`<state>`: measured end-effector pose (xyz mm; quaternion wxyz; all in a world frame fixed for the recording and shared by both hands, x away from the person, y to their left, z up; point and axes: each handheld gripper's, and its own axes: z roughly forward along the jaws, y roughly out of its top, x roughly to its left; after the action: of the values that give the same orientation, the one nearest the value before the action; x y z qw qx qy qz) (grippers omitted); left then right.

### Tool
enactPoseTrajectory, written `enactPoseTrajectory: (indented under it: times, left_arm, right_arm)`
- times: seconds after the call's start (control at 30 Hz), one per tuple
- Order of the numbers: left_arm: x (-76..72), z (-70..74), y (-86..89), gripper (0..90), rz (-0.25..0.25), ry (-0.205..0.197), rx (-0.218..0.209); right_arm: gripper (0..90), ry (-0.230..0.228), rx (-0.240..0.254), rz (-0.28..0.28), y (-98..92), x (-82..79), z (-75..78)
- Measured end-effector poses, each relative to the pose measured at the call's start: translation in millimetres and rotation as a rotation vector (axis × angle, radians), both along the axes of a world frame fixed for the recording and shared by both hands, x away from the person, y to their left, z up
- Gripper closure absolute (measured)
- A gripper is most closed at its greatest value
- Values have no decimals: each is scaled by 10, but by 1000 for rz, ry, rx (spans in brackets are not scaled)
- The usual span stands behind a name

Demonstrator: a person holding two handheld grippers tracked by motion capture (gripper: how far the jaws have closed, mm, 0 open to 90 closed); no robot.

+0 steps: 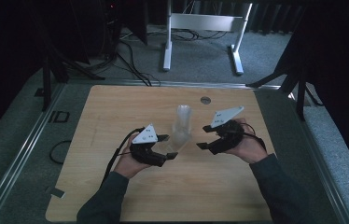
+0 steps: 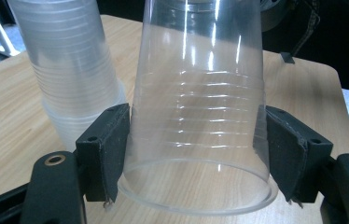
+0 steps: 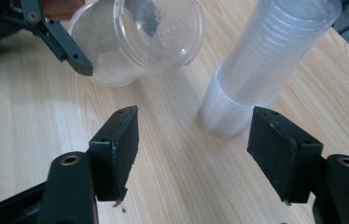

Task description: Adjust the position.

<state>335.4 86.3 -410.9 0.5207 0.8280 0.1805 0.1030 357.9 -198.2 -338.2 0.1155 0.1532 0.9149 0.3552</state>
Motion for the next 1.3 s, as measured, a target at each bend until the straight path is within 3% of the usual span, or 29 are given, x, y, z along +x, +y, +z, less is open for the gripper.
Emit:
enactPoseTrajectory:
  times: [0.33,0.7,1.07,1.3]
  left_arm:
    - [6,40,-46,284,-27,1,60]
    - [51,168,-73,285,-64,-8,122]
    - [111,271,-133,285,-123,-15,274]
    - [106,281,-143,285,-134,-13,325]
  right_arm:
    - [360,-11,-75,51,53,-35,33]
    - [359,-3,-123,73,83,-45,74]
    - [357,3,-148,86,108,-25,110]
    - [357,8,-172,97,126,-32,119]
